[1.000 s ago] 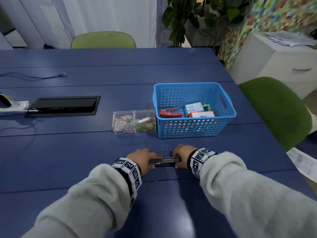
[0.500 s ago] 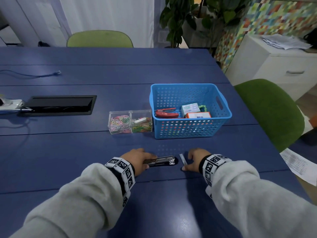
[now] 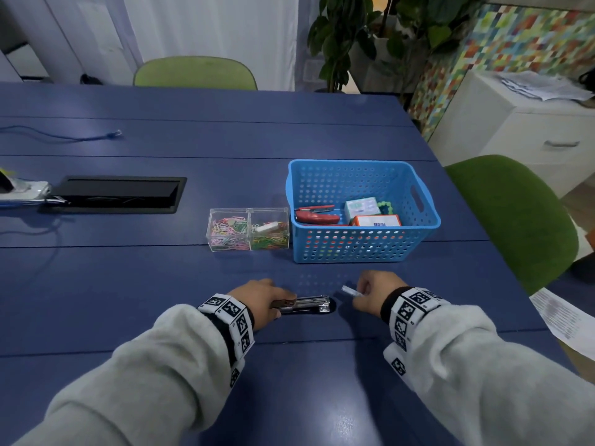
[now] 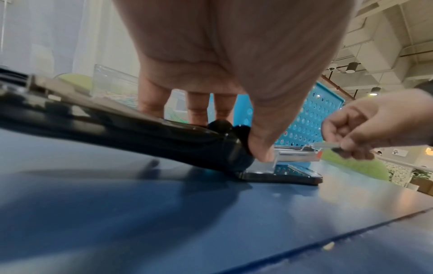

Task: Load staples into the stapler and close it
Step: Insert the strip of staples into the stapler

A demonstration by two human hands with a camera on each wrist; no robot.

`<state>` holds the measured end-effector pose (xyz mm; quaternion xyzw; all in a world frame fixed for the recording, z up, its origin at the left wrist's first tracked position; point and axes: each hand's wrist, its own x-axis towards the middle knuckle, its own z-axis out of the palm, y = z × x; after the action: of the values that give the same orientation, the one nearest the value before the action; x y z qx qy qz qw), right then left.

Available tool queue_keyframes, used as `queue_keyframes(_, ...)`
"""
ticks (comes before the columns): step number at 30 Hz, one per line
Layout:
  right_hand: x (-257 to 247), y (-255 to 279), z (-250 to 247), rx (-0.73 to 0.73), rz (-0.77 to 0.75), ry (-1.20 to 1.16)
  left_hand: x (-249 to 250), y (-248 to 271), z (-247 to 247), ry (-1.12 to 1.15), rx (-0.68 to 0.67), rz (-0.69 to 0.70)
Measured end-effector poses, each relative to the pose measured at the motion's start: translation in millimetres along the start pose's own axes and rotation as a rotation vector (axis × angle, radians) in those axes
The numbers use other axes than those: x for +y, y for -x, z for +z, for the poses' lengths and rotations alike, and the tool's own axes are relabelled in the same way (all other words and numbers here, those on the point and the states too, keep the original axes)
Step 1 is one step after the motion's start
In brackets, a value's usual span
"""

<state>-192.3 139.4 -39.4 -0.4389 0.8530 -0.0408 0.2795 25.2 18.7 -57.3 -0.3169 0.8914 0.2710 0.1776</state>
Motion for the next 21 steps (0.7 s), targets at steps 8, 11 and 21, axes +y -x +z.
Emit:
queue_keyframes(8, -17, 4, -8, 0.007, -0.241, -0.284, 1, -3, -3, -0.01, -0.016, -0.009)
queue_keyframes(11, -27, 5, -6, -0.016, -0.272, -0.237, 2, -4, -3, -0.016, -0.016, -0.014)
queue_keyframes(21, -53, 5, -11, -0.087, -0.304, 0.162, 4, -4, -1, -0.017, -0.009, -0.016)
